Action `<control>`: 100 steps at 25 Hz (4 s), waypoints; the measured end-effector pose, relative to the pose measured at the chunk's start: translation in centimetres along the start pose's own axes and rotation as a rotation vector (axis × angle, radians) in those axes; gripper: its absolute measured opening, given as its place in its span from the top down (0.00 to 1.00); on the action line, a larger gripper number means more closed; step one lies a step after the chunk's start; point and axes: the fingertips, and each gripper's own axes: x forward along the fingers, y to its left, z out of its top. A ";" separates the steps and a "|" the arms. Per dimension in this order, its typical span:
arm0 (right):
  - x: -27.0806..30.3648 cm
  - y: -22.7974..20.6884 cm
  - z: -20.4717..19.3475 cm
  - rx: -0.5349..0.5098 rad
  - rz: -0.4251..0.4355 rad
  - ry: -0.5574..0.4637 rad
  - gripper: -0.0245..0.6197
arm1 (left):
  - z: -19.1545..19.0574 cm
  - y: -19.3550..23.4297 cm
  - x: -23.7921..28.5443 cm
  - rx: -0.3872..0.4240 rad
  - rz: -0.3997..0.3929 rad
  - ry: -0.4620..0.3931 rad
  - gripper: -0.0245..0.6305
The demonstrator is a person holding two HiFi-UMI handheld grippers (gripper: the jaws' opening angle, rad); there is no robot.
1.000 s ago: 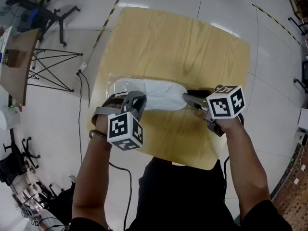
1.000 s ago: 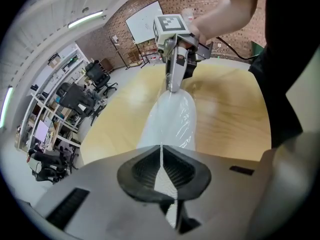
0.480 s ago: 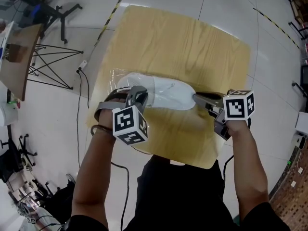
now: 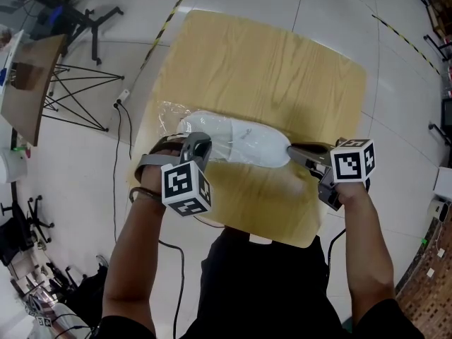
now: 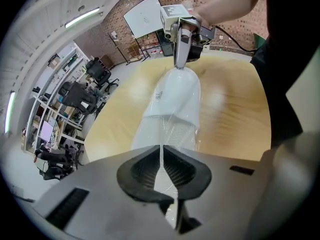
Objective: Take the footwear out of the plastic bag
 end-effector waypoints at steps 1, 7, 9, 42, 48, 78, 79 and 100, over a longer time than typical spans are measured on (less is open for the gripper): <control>0.1 0.0 -0.2 0.000 0.005 0.002 0.90 | -0.2 -0.1 -0.1 -0.002 0.002 0.004 0.92; 0.1 0.4 -1.5 -0.003 0.015 0.015 0.90 | -1.1 -0.6 -0.9 -0.021 0.013 0.022 0.92; 0.2 0.5 -1.7 -0.005 0.014 0.020 0.90 | -1.5 -0.7 -1.1 -0.026 0.015 0.025 0.92; 0.4 -0.3 -3.7 -0.043 -0.036 0.088 0.90 | -9.8 -0.1 -3.0 -0.062 0.048 0.156 0.92; 0.4 -0.5 -3.7 -0.038 -0.054 0.094 0.90 | -13.3 2.0 -4.0 -0.115 0.112 0.232 0.95; 0.1 -0.9 -3.5 -0.029 -0.058 0.063 0.90 | -6.9 -1.8 0.4 0.029 -0.138 0.087 0.94; 0.1 -0.8 -3.5 -0.029 -0.059 0.062 0.90 | -7.2 -1.8 0.3 0.034 -0.138 0.094 0.94; -0.2 -1.4 -3.3 -0.075 -0.106 0.113 0.90 | -14.2 0.1 -1.7 -0.009 -0.061 0.236 0.94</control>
